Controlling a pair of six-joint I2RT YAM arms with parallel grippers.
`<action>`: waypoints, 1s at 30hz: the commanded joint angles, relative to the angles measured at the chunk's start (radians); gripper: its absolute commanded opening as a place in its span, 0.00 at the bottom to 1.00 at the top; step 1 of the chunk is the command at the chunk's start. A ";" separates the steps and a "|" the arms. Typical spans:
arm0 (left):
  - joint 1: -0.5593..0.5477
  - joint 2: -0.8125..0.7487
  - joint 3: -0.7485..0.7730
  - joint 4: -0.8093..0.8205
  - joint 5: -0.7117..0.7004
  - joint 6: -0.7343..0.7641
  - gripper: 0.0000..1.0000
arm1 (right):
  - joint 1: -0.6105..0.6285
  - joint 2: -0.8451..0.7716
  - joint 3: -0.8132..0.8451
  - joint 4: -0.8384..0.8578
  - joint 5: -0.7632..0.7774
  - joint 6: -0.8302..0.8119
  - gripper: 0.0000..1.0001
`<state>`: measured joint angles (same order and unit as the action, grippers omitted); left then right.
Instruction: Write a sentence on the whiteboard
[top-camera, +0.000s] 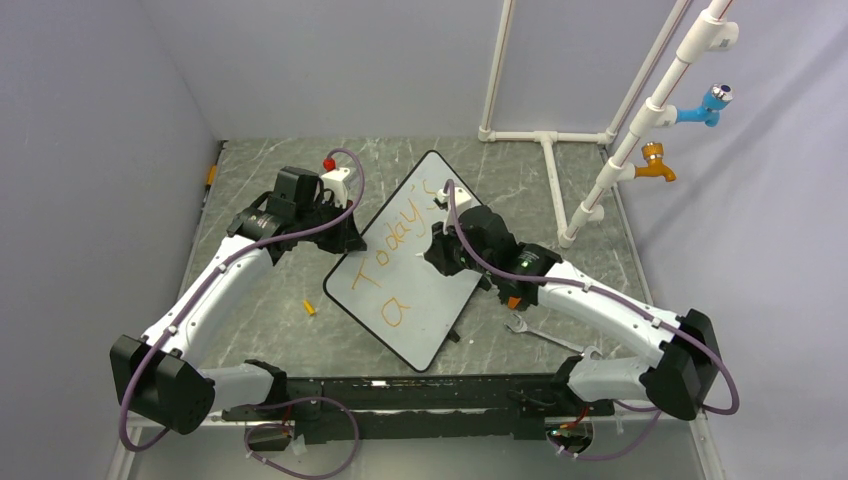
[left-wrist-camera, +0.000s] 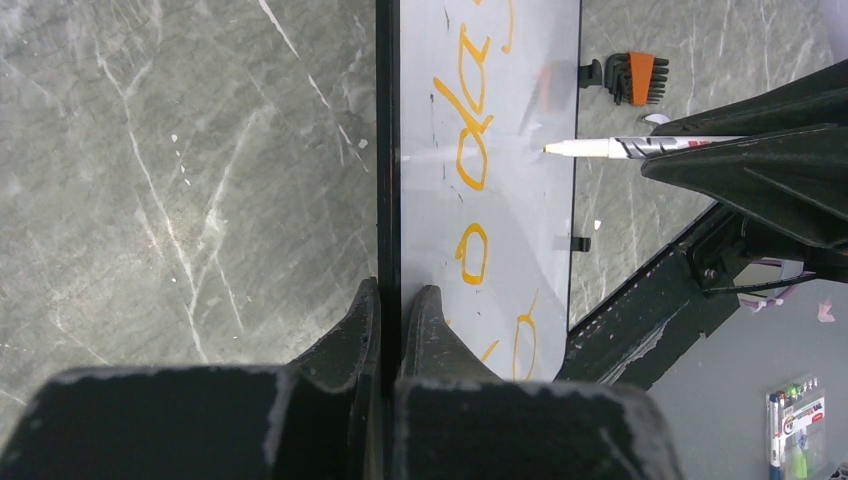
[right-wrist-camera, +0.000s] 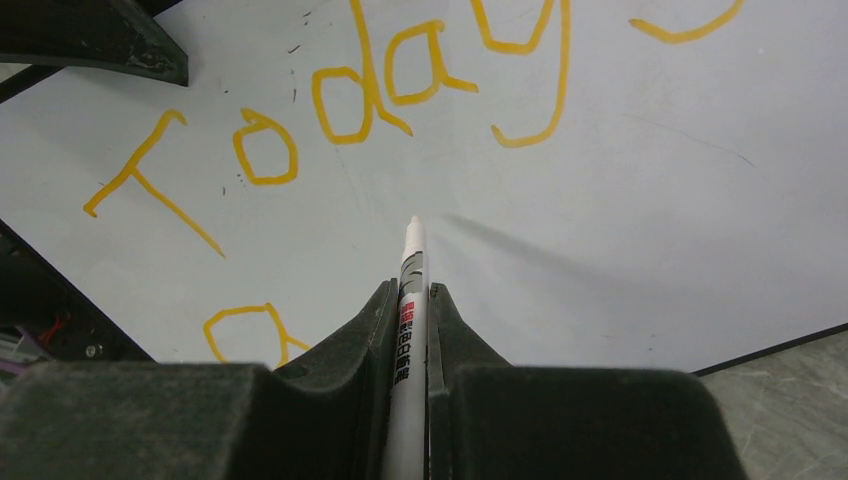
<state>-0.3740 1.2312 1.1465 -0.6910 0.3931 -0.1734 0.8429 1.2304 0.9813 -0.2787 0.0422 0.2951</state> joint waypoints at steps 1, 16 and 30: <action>0.001 -0.013 -0.009 -0.014 -0.173 0.098 0.00 | -0.005 0.010 0.014 0.050 -0.015 -0.009 0.00; 0.001 -0.013 -0.010 -0.014 -0.171 0.098 0.00 | -0.006 0.063 0.025 0.056 -0.036 -0.014 0.00; 0.001 -0.010 -0.011 -0.015 -0.172 0.098 0.00 | -0.006 0.083 0.015 0.074 -0.113 -0.020 0.00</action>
<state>-0.3744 1.2270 1.1446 -0.6971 0.3904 -0.1741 0.8345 1.2961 0.9825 -0.2562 -0.0109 0.2821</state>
